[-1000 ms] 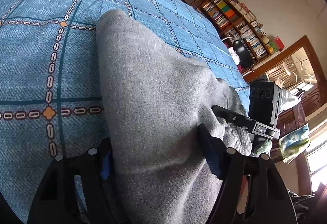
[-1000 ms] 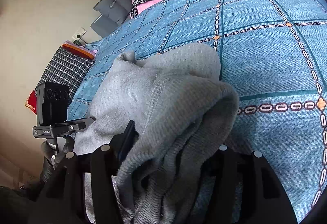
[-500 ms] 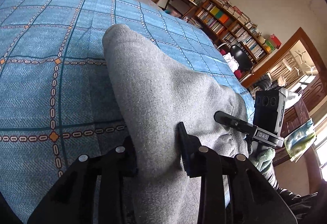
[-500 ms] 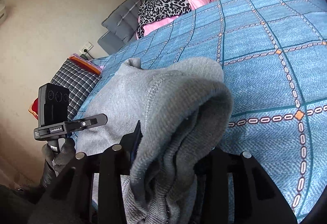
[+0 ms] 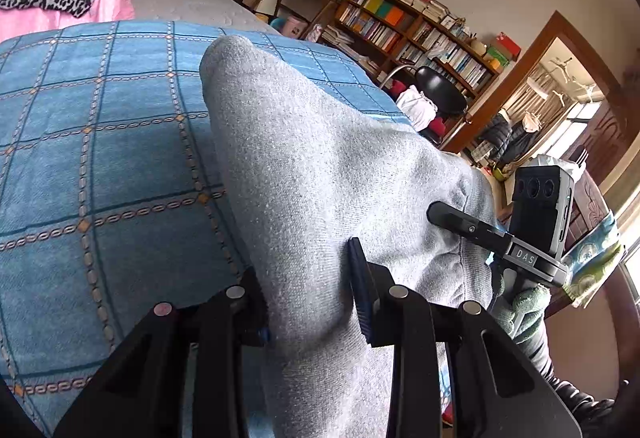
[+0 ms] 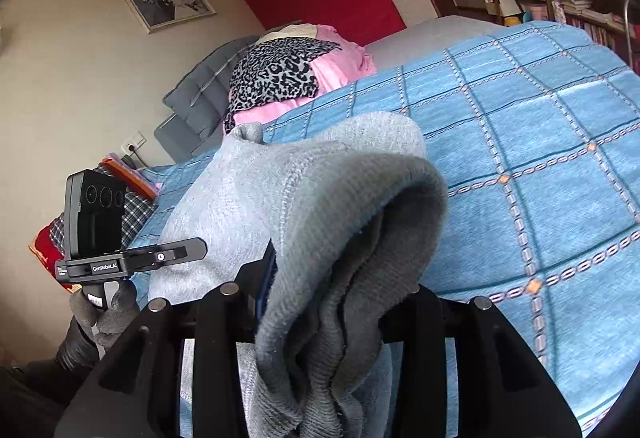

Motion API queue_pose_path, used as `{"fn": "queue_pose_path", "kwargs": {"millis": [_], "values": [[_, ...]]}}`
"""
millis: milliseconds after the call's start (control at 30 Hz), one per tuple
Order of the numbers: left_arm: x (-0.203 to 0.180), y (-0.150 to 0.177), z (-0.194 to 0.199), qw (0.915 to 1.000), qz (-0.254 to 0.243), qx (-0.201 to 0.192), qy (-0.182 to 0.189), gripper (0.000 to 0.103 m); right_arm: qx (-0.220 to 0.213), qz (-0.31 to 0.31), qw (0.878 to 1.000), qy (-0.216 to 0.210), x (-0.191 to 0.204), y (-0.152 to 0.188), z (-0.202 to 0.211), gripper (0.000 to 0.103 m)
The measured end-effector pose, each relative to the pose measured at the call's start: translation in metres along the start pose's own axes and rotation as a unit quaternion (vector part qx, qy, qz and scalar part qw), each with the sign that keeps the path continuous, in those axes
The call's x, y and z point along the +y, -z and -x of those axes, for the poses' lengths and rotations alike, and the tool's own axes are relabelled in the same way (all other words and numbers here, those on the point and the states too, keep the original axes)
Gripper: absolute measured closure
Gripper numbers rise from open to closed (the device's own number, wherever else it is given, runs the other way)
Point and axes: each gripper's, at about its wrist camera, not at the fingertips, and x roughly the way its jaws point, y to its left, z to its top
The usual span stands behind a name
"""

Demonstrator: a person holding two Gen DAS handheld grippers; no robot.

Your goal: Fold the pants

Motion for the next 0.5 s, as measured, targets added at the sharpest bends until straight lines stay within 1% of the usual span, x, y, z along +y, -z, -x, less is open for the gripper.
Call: {"fn": "queue_pose_path", "kwargs": {"millis": [200, 367, 500], "values": [[-0.029, -0.035, -0.068, 0.9998, -0.009, 0.009, 0.016, 0.072, -0.008, -0.011, 0.999, 0.045, -0.06, -0.035, 0.018, 0.064], [-0.044, -0.056, -0.124, 0.9992, -0.015, 0.03, 0.024, 0.072, 0.0, -0.033, 0.996, 0.079, -0.112, -0.049, 0.021, 0.064], [-0.047, -0.066, -0.161, 0.9984, -0.016, 0.047, 0.026, 0.071, 0.013, -0.051, 0.994, 0.097, -0.146, -0.053, 0.016, 0.064]]}}
